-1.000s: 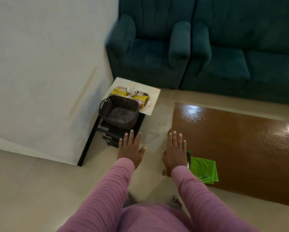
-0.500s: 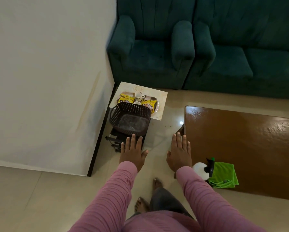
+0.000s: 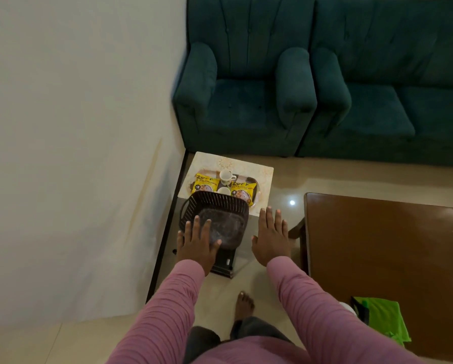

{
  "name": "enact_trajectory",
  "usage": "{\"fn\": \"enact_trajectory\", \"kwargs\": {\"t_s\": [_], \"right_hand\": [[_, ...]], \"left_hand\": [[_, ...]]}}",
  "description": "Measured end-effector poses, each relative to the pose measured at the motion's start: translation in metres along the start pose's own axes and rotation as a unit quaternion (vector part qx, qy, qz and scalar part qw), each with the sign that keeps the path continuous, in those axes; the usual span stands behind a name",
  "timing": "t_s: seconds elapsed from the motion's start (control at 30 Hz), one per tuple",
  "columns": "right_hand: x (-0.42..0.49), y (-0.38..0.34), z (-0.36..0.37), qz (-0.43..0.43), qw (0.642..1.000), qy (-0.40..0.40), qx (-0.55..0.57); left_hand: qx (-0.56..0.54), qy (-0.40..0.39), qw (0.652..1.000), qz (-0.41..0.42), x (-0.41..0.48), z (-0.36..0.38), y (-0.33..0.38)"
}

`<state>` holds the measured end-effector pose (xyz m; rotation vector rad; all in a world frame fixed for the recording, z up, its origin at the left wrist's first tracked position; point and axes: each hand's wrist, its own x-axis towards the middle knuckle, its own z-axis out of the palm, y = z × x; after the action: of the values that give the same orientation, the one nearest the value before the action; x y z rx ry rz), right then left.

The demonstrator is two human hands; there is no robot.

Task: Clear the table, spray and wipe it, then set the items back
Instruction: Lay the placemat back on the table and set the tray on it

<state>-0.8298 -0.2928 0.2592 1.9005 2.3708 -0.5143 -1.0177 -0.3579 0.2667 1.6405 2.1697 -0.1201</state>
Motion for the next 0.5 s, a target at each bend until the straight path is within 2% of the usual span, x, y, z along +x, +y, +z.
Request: {"fn": "enact_trajectory", "kwargs": {"t_s": [0.2,0.5], "right_hand": [[0.049,-0.026,-0.011,-0.008,1.000,-0.008,0.021],[0.117,-0.057,-0.015,0.063,0.997,-0.007,0.032]], "left_hand": [[0.005,-0.006,1.000,-0.004,0.045,-0.021,-0.010],[0.018,-0.025,0.998,0.049,0.128,-0.054,-0.044]]}}
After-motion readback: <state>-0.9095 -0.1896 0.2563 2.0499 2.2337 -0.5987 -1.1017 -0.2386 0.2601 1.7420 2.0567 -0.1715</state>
